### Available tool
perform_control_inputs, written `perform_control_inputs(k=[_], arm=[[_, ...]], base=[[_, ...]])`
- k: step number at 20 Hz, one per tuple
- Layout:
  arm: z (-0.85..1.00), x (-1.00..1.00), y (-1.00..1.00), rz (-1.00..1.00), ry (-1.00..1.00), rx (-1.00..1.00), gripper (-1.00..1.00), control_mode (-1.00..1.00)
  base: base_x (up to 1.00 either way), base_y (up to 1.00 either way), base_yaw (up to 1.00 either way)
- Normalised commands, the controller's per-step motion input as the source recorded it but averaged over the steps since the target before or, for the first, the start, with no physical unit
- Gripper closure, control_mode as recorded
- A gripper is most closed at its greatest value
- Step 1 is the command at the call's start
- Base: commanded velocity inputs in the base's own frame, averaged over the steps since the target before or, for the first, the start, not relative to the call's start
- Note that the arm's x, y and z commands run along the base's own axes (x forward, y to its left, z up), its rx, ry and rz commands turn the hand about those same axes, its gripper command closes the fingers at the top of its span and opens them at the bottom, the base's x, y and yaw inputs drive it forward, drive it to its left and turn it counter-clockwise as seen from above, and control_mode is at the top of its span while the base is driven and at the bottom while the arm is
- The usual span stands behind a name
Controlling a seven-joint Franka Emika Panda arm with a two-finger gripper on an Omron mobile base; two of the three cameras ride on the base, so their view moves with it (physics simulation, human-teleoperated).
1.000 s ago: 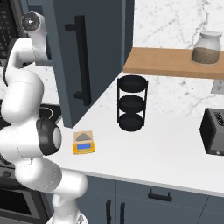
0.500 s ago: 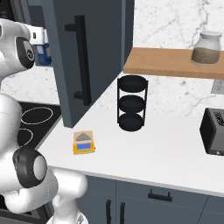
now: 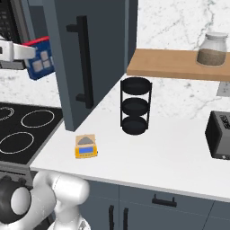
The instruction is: Pick the boxed food and place it on the digital scale for weighing, and close the cabinet.
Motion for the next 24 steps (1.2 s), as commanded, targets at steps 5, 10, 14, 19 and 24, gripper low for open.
perform_control_inputs(k=[5,10,14,19,24], arm=[[-0.55,-0.44,-0.38,-0.38,0.13,0.00,1.00,-1.00],[-0.72,-0.16,-0.54,-0.13,0.05,0.00,1.00,-1.00],[-0.71,-0.01,-0.59,-0.05,0.00,0.01,1.00,-1.00],[-0.80,0.00,-0.45,-0.02,0.00,0.01,1.00,-1.00],[-0.74,0.04,-0.02,-0.02,0.00,0.00,1.00,-1.00]], base=[[0.00,0.00,0.00],[0.00,0.00,0.00],[0.00,0.00,0.00],[0.00,0.00,0.00],[0.00,0.00,0.00]])
